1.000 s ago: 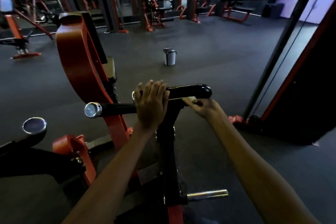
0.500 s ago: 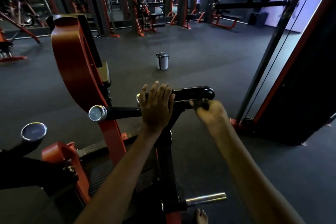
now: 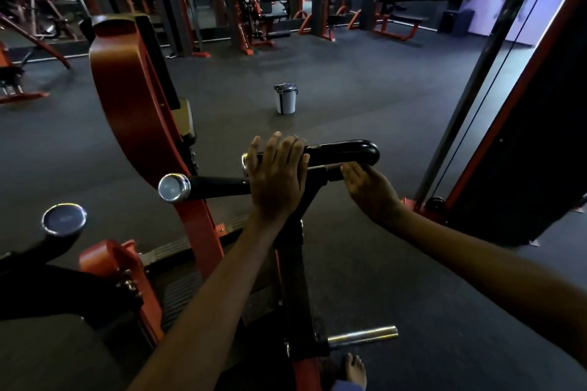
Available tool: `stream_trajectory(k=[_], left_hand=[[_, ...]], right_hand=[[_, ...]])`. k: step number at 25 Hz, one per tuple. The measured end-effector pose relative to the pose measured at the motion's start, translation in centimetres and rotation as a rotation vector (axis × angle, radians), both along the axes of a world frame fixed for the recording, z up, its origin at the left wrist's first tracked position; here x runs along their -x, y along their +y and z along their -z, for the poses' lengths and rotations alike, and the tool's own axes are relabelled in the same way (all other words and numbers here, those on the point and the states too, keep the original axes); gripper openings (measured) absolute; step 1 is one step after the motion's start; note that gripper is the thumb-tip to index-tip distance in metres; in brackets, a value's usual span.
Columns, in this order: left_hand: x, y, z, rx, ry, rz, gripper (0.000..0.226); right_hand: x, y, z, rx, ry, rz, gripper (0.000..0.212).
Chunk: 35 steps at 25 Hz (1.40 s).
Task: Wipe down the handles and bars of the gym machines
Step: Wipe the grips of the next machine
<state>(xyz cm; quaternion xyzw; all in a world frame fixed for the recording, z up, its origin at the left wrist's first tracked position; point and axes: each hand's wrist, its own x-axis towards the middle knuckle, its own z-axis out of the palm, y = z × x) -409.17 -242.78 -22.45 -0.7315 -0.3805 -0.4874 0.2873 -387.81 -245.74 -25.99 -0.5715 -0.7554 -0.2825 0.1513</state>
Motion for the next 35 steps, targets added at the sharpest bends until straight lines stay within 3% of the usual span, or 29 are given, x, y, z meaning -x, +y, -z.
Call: stream_trajectory(k=[2,4,6,8,10,11,13,15,16,20,22,24,25,27,28,29,31,33,35], left_hand=[[-0.1,0.0,-0.1,0.003,-0.005,-0.006,0.038],[0.0,0.0,-0.2,0.011,-0.010,0.002,0.039],[-0.2,0.1,-0.1,0.010,-0.015,-0.011,0.039],[-0.3,0.2,0.1,0.013,-0.018,0.011,0.037],[-0.3,0.3,0.3,0.007,-0.024,0.012,0.034],[-0.2,0.4,0.3,0.007,-0.024,0.011,0.033],[-0.2,0.3,0.1,0.007,-0.017,0.010,0.033],[-0.2,0.2,0.1,0.009,-0.012,-0.002,0.034],[-0.1,0.2,0.1,0.017,-0.013,0.001,0.034],[-0.3,-0.1,0.3,0.061,-0.023,0.004,0.034],[-0.4,-0.6,0.5,0.096,-0.035,-0.017,0.037],[-0.6,-0.9,0.5,0.120,-0.042,-0.024,0.040],[-0.6,-1.0,0.7,0.130,-0.048,-0.015,0.040],[-0.5,-1.1,0.8,0.135,-0.042,-0.001,0.037],[-0.5,-1.0,0.7,0.135,-0.043,-0.001,0.036],[-0.6,-1.0,0.6,0.139,-0.049,-0.001,0.036],[-0.8,-1.1,0.8,0.140,-0.065,0.000,0.035],[-0.8,-1.3,0.7,0.144,-0.082,-0.009,0.034],[-0.8,-1.4,0.5,0.163,-0.085,0.002,0.034]], right_hand=[[1.2,0.0,2.0,-0.003,-0.071,0.118,0.034],[5.2,0.1,3.3,0.139,0.220,0.199,0.042],[7.4,0.4,2.9,0.125,0.462,0.202,0.047],[7.1,0.4,1.7,0.180,0.458,0.137,0.039],[5.5,0.8,0.2,0.164,0.476,0.159,0.018],[5.3,1.3,-0.9,0.211,0.601,0.218,0.007],[6.3,2.4,-1.3,0.386,0.823,0.267,0.012],[7.7,2.9,-0.7,0.339,0.823,0.271,0.007],[7.9,2.8,-0.1,0.299,0.680,0.266,0.011],[3.7,1.8,4.7,-0.041,0.327,0.053,0.051],[3.4,0.8,5.7,-0.040,0.413,-0.019,0.052],[4.8,-1.2,7.3,0.101,0.751,-0.001,0.050],[5.9,-1.8,8.6,0.167,1.016,0.062,0.047],[6.5,-2.3,9.2,0.100,1.688,0.314,0.039],[6.0,-1.6,8.2,0.090,1.928,0.395,0.036],[5.2,-0.3,7.2,0.162,2.027,0.409,0.030],[5.0,1.5,3.3,0.283,2.366,0.236,0.018],[4.9,2.8,1.5,0.264,2.688,0.076,0.015],[4.3,2.7,1.5,0.189,2.672,-0.002,0.025]])
